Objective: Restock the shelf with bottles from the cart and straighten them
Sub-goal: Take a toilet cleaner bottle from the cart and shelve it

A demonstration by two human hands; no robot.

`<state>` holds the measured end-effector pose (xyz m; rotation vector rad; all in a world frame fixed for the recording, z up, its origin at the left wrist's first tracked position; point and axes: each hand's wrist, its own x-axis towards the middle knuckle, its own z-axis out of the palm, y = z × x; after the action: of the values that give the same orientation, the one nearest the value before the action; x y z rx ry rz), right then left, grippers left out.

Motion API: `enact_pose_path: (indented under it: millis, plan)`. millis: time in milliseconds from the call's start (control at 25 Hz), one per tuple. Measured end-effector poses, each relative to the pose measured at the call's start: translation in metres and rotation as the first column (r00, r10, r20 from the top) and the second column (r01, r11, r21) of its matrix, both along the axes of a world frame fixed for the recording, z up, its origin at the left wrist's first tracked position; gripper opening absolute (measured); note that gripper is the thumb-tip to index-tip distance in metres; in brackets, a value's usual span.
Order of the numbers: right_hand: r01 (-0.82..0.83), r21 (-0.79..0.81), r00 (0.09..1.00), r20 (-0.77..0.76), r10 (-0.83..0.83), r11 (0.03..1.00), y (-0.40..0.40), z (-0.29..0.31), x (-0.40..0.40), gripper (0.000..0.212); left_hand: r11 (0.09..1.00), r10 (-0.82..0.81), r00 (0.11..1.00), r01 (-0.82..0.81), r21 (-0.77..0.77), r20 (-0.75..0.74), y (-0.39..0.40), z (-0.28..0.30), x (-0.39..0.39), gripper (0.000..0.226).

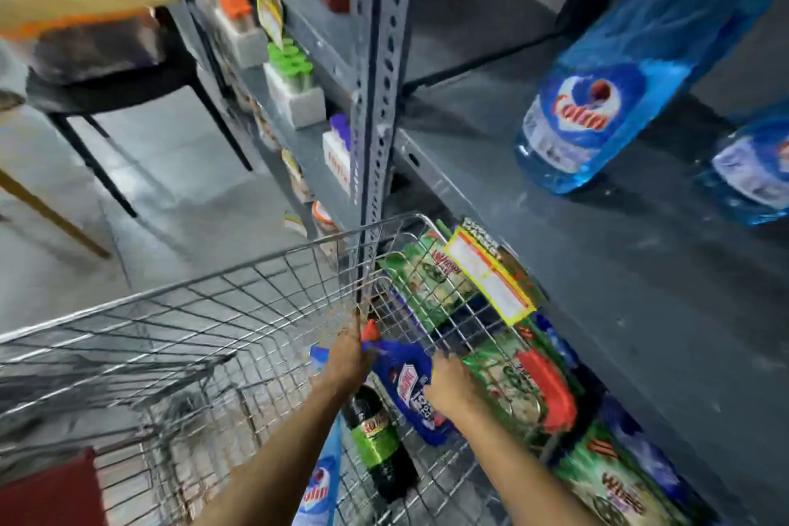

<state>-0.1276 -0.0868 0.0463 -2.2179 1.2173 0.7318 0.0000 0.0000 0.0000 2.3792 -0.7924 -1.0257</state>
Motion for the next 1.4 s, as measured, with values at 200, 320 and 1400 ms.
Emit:
enact_pose_path:
  millis: [200,320,1400]
  plan:
    - [0.139,0.083,0.972,-0.204,-0.120,0.987,-0.017,-0.054,0.002,0.053,0.961,0.271,0.943,-0.253,0.115,-0.191,-0.025,-0.048,0.008,0.043]
    - [0.189,0.179,0.959,-0.244,-0.142,0.966,-0.018,-0.077,-0.001,0.075,0.926,0.369,0.897,-0.331,0.182,-0.244,-0.035,-0.062,0.006,0.043]
    - [-0.150,0.544,0.394,0.799,-0.455,0.825,0.020,0.240,-0.106,0.044,0.487,0.551,0.809,-0.511,-0.708,-0.205,-0.010,0.330,-0.075,0.036]
